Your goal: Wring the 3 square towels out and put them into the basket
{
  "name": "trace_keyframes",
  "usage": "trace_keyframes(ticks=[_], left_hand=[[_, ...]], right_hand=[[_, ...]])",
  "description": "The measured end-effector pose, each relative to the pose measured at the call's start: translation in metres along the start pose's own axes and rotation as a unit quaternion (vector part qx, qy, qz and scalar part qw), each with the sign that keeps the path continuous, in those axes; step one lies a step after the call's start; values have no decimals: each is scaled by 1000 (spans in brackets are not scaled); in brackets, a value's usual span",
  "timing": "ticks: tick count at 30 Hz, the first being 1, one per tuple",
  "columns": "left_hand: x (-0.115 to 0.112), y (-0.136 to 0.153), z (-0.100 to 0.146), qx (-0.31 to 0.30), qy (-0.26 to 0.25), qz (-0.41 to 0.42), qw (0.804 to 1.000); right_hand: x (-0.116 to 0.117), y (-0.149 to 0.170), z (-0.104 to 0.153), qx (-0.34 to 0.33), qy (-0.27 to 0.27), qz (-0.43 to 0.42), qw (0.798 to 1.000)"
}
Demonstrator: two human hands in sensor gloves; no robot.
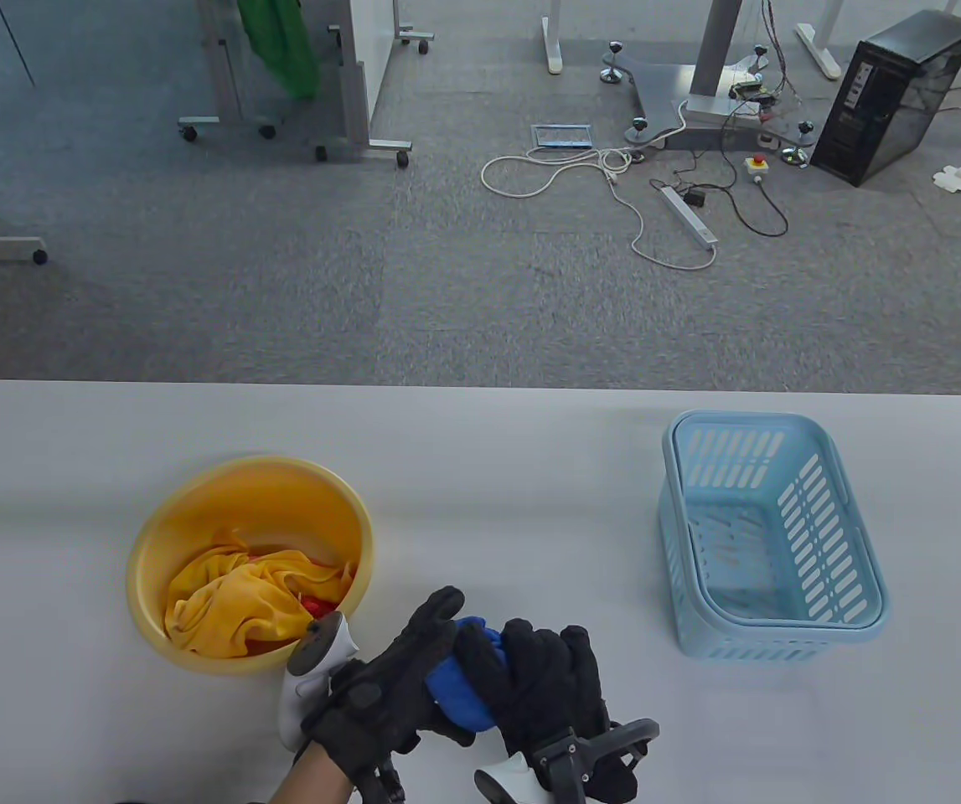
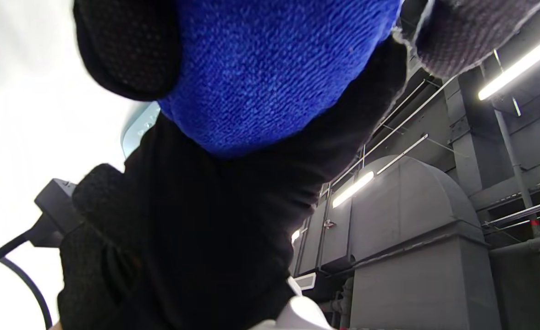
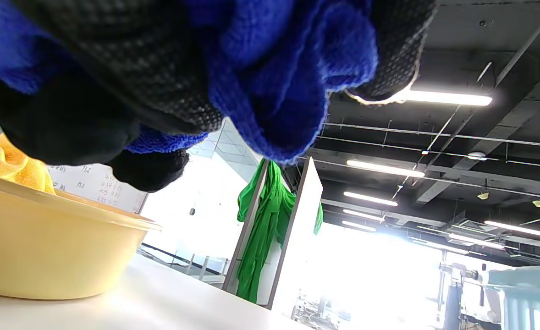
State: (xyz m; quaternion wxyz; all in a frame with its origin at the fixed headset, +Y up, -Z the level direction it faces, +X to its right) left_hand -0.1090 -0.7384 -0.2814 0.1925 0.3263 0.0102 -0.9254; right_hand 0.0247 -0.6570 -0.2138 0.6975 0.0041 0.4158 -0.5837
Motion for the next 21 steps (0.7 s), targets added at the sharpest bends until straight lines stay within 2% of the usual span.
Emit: trace_keyframes(ticks=[2,5,11,14,17,21], left_hand=[[3,-1,0,-11,-19,-23,999],[10,-4,0,-41,-77,-104,991],[12,-7,0,-72,-88,-105,988],[12,-14,0,-91,-96,-140,981],[11,-19,2,-108,-109,-171,973],[10,-29,4,-132,-122,-226,957]], right_hand=[[1,0,0,-2,1,-11,1000],[5,-1,-1,-4,-5,-13,1000],[5,8,1,35,3,-77,996],[12,16,4,72,-1,-160,985],[15,20,5,89,-6,-201,975],[25,26,8,117,-16,-291,949]])
Point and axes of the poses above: the tracker on the back of each hand, its own y axis roughly to the little-finger side, its own z axis roughly from the fingertips to the wrist, x = y × z, the point moved 4 cm from there along -z, roughly from the wrist to the fingertips, and after that the axes turned 13 degrees about -x, right-handed, at the moved point
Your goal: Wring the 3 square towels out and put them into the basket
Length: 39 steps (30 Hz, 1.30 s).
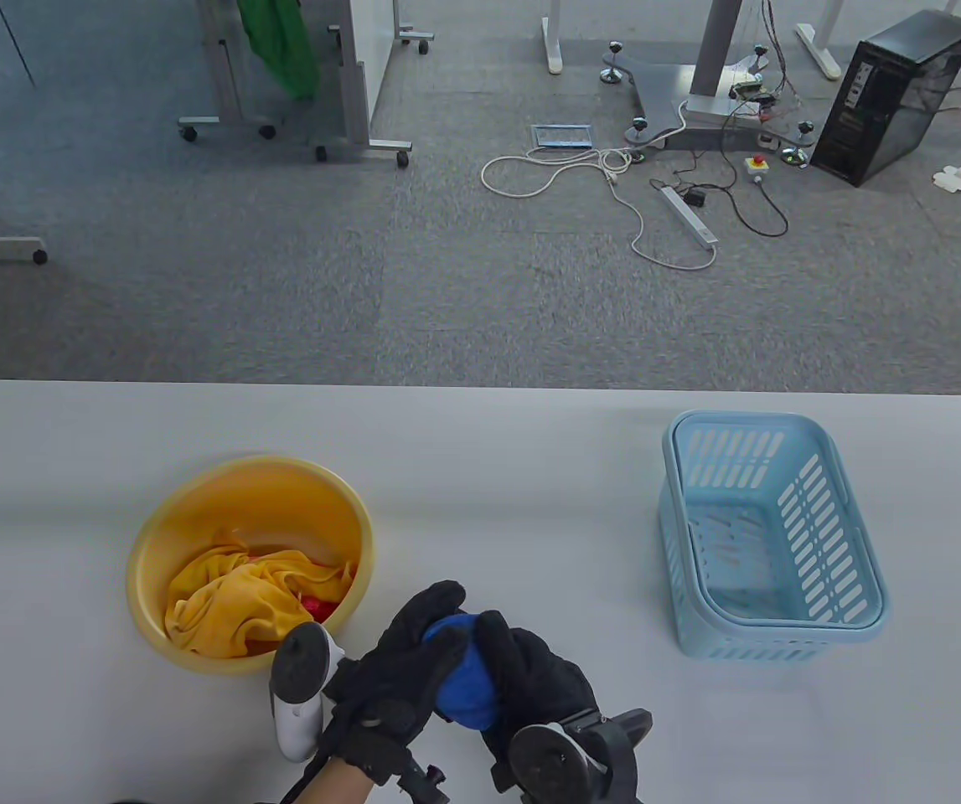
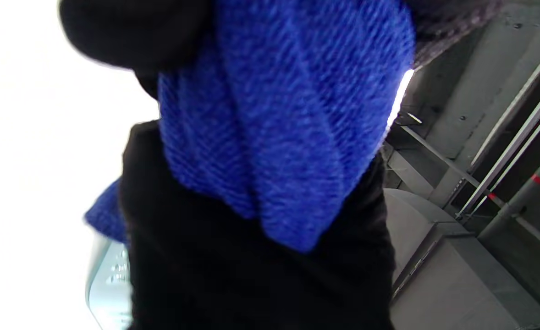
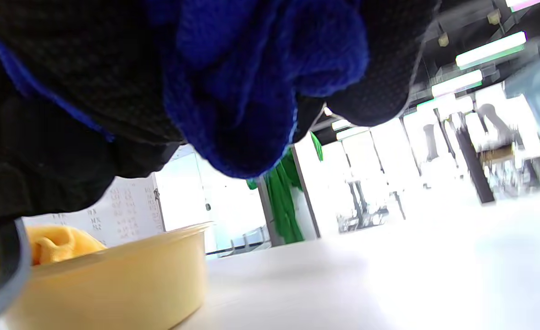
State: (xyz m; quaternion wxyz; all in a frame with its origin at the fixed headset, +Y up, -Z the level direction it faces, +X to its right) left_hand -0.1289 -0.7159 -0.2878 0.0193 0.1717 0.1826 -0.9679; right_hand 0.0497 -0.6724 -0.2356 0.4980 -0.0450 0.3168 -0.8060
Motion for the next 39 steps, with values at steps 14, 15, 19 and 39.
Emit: trace_keyframes(ticks=[14,15,19,39], left_hand=[[6,-28,-1,-108,-24,-126,986],[6,-30,-1,-116,-31,-136,983],[5,-35,0,-138,-29,-159,977],[1,-52,1,-220,-27,-206,953]], right_hand=[[25,29,-1,48,-43,-289,955],[27,30,-1,53,-52,-306,949],[33,33,0,60,-74,-348,933],[75,31,6,73,-201,-595,775]])
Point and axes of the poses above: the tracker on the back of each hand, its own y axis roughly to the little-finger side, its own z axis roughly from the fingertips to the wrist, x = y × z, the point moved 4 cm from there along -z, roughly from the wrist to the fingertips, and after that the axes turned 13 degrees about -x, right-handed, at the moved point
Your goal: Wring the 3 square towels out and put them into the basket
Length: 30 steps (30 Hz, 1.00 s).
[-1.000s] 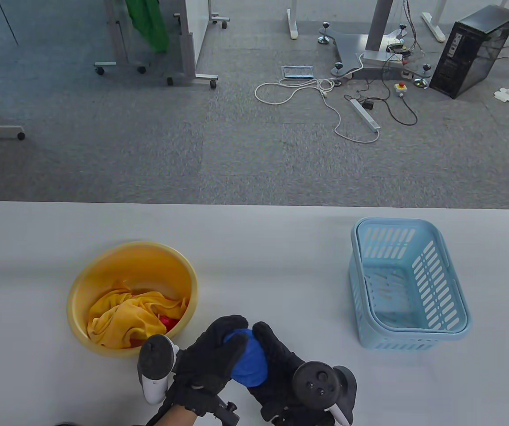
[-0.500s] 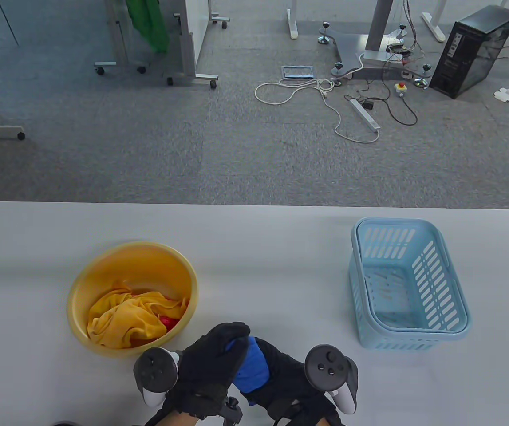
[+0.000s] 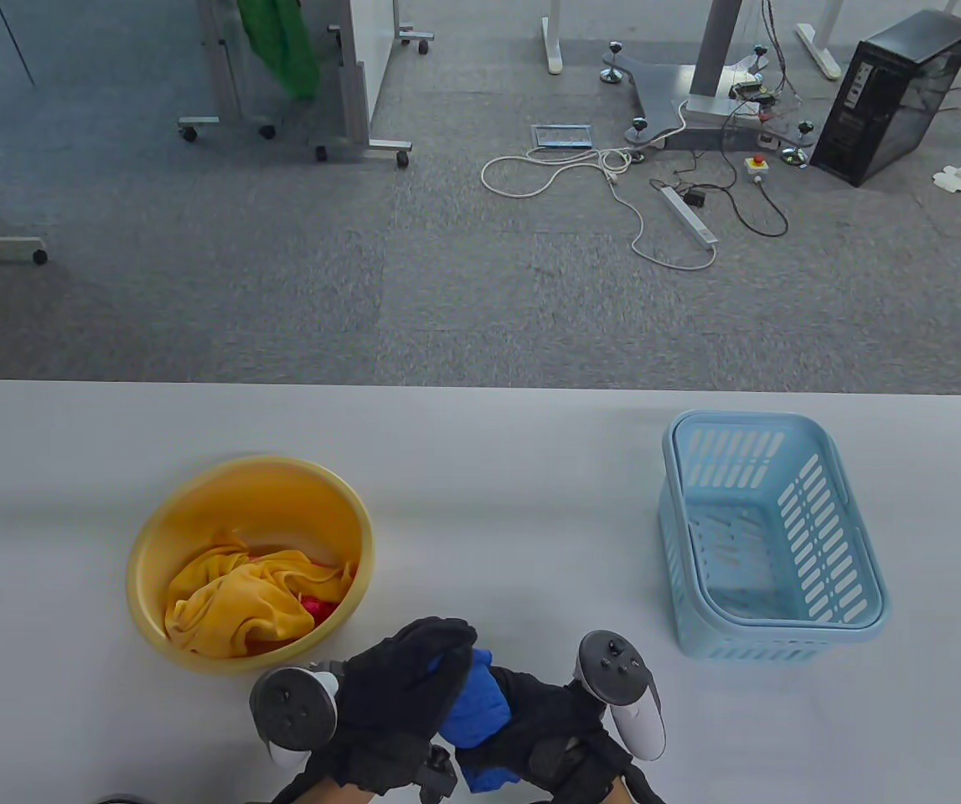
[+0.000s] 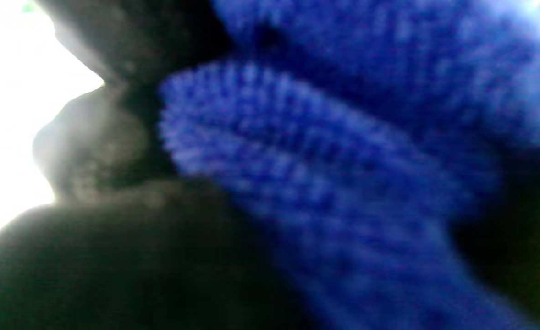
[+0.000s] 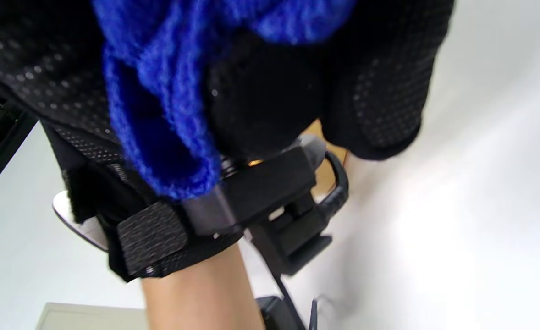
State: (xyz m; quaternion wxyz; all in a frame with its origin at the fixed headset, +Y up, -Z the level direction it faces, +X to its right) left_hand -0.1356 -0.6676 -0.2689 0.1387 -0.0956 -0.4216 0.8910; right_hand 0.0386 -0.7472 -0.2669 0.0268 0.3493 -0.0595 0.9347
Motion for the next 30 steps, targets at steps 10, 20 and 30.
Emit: trace_keyframes(ticks=[10,20,30], left_hand=[[-1,-7,-6,-29,39,3,999],[-3,-11,-4,-48,24,2,999],[0,-10,-1,-59,23,-28,998]], right_hand=[[10,7,-4,-7,-41,-56,998],[17,15,-5,3,-83,-116,990],[18,20,-5,2,-66,-107,992]])
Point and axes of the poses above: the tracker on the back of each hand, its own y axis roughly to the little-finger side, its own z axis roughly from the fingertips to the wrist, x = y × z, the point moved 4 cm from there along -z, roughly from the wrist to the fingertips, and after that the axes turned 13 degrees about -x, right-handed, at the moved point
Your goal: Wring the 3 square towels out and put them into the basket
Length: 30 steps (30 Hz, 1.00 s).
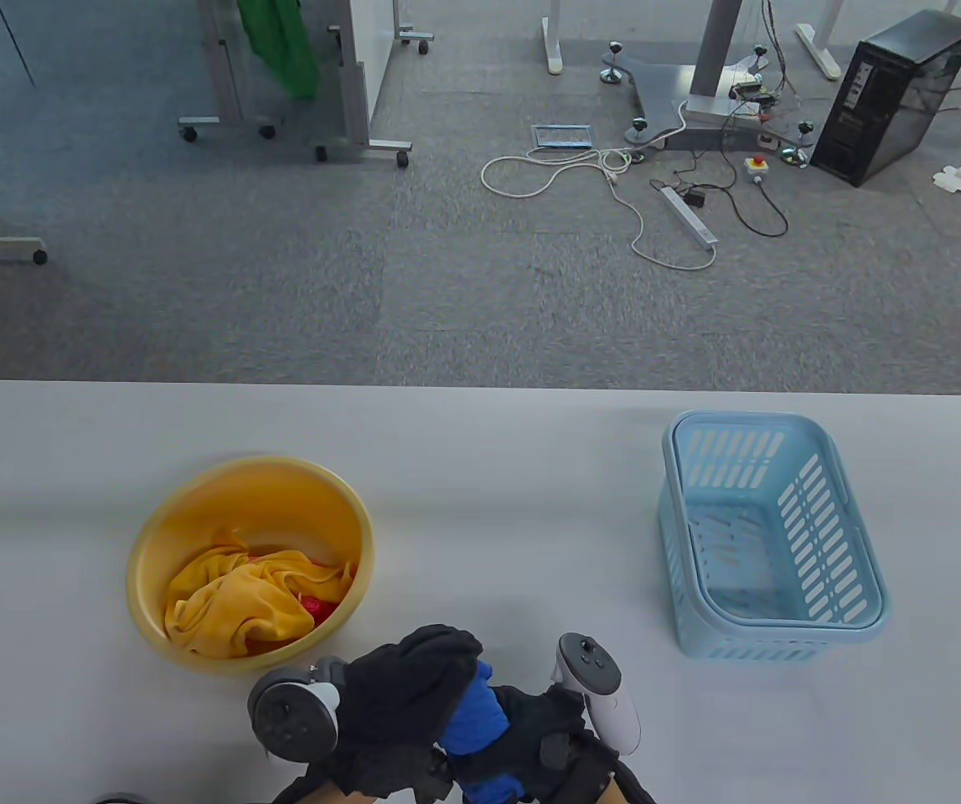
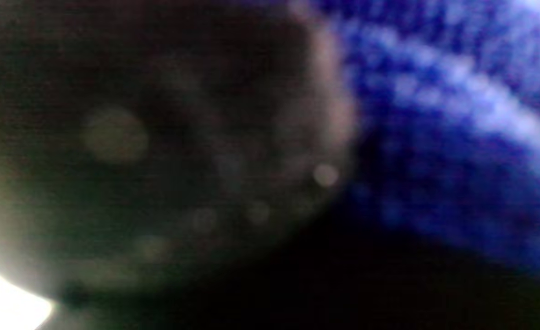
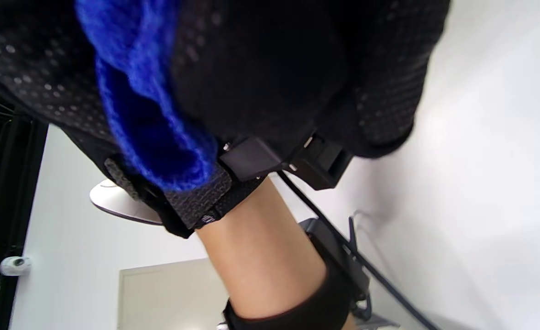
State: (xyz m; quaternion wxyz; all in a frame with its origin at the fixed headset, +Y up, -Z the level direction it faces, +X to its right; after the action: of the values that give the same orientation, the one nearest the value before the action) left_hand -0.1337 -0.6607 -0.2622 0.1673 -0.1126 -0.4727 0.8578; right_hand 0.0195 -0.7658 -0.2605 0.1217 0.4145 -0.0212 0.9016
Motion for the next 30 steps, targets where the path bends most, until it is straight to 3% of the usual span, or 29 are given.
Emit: trace_keyframes(ticks=[6,12,16,18,21,25,28,30], left_hand=[[1,14,7,68,-21,-21,997],[2,18,9,90,-17,-21,996],[0,25,13,115,-7,-14,993],[-1,27,14,125,-3,-6,992],[-2,28,15,145,1,2,989],[-2,27,15,172,-1,18,985],[-3,28,16,187,4,27,982],[-3,28,16,183,13,4,983]], right_hand=[[-14,-9,6,5,65,105,992],[-18,-22,10,2,110,194,975],[-23,-47,17,2,151,378,913],[-22,-54,19,-3,166,426,889],[-20,-62,22,-8,183,478,859],[-17,-70,27,-22,216,499,839],[-14,-78,30,-29,238,549,801],[-7,-84,31,-35,251,602,758]])
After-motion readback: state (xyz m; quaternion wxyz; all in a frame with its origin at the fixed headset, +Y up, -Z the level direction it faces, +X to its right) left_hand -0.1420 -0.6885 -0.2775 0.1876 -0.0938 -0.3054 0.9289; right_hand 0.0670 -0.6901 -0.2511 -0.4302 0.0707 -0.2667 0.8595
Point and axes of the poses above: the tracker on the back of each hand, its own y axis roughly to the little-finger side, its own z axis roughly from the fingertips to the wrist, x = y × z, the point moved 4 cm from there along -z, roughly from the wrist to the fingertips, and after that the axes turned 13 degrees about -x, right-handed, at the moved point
